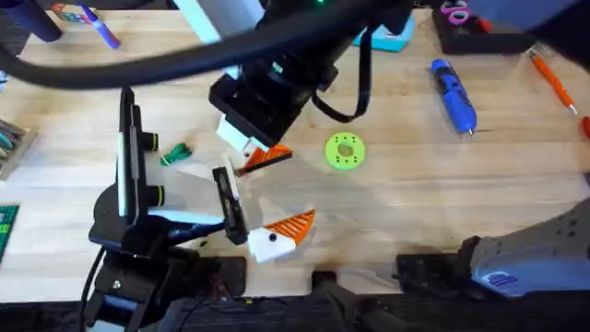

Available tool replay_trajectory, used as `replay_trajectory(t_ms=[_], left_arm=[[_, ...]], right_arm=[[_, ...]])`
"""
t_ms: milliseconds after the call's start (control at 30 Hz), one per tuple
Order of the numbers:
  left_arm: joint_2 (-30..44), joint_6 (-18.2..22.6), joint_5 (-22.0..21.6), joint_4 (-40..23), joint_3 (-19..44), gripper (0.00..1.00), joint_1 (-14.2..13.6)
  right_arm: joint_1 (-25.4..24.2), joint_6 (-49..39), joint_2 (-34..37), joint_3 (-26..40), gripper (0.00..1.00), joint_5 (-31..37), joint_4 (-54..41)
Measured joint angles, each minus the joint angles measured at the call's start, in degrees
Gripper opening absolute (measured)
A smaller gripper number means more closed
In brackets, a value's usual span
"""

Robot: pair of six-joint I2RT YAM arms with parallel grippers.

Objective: Pick up the gripper from the table and insert it into the empty holder that is missing its gripper. Then pick up a screw, insert it into the mounting hole, and use the screwdriver to tighten it. Finally, clean up the table by picking up the vegetable and placing it into the bucket.

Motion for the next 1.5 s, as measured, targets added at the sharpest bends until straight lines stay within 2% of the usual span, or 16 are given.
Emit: replay_trajectory(t_ms=[433,833,1500], left_arm=[[0.0,0.02,0.0,0.0,0.0,0.992,0.0],[-0.02,0.02,0.0,-0.04,0.0,0.992,0.0],[0.0,0.0,0.0,-0.04,0.0,0.992,0.0]], right_arm=[[0.02,0.0,2.93,0.02,0.011,-0.01,-1.75],[0.27,-0.02,3.02,0.02,0.011,-1.75,-1.69],[0.28,-0.02,4.17,0.02,0.011,-0.42,-1.05]])
